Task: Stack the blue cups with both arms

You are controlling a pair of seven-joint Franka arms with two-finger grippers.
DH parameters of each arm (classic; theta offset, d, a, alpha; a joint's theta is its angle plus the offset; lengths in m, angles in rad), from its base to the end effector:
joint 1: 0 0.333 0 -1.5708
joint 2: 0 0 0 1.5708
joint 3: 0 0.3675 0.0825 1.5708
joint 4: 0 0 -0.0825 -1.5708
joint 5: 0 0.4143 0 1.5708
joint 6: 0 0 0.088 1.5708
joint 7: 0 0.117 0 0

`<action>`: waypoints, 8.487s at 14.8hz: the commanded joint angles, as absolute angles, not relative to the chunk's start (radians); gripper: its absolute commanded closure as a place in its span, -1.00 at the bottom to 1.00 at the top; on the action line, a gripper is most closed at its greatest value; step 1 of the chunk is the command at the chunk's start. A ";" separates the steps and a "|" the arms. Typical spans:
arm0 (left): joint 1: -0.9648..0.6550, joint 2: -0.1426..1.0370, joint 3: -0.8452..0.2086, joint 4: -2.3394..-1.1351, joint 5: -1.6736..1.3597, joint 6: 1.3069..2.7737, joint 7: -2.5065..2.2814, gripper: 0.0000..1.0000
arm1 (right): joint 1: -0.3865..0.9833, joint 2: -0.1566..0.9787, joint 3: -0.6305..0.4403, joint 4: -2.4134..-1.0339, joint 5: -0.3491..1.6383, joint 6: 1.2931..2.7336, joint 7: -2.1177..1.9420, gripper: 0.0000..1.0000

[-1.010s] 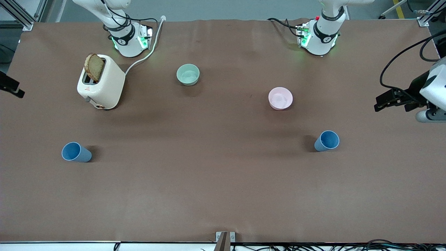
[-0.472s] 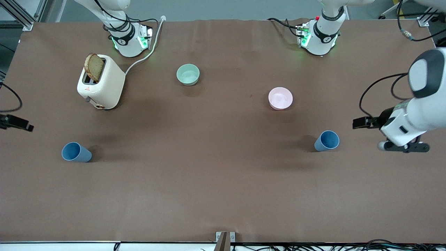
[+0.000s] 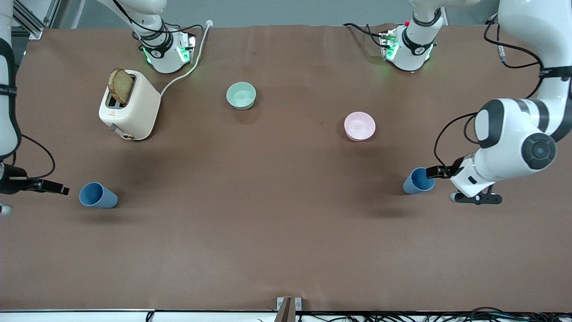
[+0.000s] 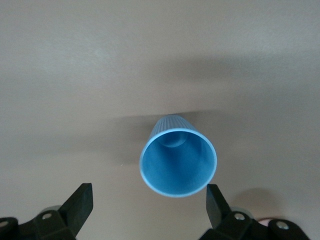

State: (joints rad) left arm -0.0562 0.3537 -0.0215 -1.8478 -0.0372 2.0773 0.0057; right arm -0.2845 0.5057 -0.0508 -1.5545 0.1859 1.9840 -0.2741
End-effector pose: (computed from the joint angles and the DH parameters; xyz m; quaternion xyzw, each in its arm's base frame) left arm 0.6587 -0.0525 0.3446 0.9974 -0.0312 -0.0627 0.0172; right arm 0.6993 -0.2237 0.3704 -0.9944 0.0682 0.0143 0.0791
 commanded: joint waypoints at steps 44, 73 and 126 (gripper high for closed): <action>-0.587 0.722 -0.141 -1.333 -0.055 2.009 -0.028 0.99 | -0.057 -0.031 -0.025 -1.566 0.048 1.555 -0.026 0.99; -0.369 0.528 -0.147 -1.339 0.008 1.896 -0.091 -1.00 | 0.167 0.023 -0.023 -1.604 0.058 1.653 0.239 0.99; -0.037 0.075 0.029 -1.489 -0.060 1.655 -0.077 -1.00 | 0.244 0.071 -0.051 -1.735 0.114 1.916 0.322 -1.00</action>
State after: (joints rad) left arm -0.0313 0.0852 0.0267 -1.4844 -0.0572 1.6451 -0.0843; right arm 0.3280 0.1202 -0.0743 -1.6930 0.1339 1.9245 0.3644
